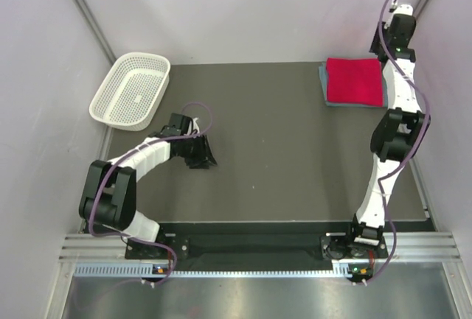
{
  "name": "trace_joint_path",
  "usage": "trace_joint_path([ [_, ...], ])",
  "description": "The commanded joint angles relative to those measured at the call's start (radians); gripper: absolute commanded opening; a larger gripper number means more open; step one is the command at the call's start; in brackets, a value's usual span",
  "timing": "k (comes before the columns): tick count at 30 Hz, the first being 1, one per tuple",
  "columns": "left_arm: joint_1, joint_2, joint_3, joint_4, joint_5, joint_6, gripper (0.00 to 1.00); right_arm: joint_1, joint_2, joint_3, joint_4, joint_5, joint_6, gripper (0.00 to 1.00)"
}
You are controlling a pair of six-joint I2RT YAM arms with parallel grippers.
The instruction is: Fold and stack the t-shirts
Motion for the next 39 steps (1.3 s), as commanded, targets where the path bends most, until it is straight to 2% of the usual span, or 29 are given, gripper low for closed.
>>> trace_joint_path([
  [1,0.000,-0.081,-0.032,0.063,0.014,-0.004,0.44,-0.005,-0.027,-0.046,-0.042,-0.309,0.132,0.36],
  [4,0.006,-0.101,-0.046,0.055,0.023,-0.001,0.44,0.000,-0.031,-0.111,0.029,-0.435,0.226,0.20],
  [5,0.008,-0.105,-0.046,0.049,0.025,0.001,0.44,0.000,-0.035,-0.172,0.062,-0.493,0.291,0.12],
  [7,0.012,-0.125,-0.044,0.037,0.025,0.010,0.44,0.001,-0.025,-0.239,0.152,-0.556,0.359,0.06],
  [8,0.014,-0.131,-0.046,0.034,0.023,0.011,0.44,0.001,-0.018,-0.254,0.180,-0.619,0.426,0.01],
  [9,0.015,-0.134,-0.041,0.031,0.022,0.017,0.44,0.003,-0.009,-0.266,0.212,-0.648,0.460,0.00],
  [14,0.018,-0.145,-0.034,0.000,0.022,0.027,0.44,0.020,0.077,-0.279,0.280,-0.756,0.577,0.00],
  [18,0.020,-0.151,-0.018,-0.026,0.017,0.036,0.44,0.017,0.122,-0.303,0.293,-0.764,0.626,0.00],
  [28,0.024,-0.176,0.003,-0.071,0.034,0.080,0.44,0.020,0.105,-0.510,0.353,-0.764,0.680,0.01],
  [31,0.024,-0.168,0.017,-0.081,0.069,0.099,0.45,0.018,0.090,-0.450,0.280,-0.764,0.633,0.06],
  [35,0.024,-0.180,0.025,-0.097,0.084,0.134,0.45,0.021,0.013,-0.383,0.165,-0.757,0.605,0.18],
  [39,0.026,-0.200,0.023,-0.095,0.109,0.157,0.45,0.037,-0.137,-0.435,0.096,-0.744,0.599,0.26],
])
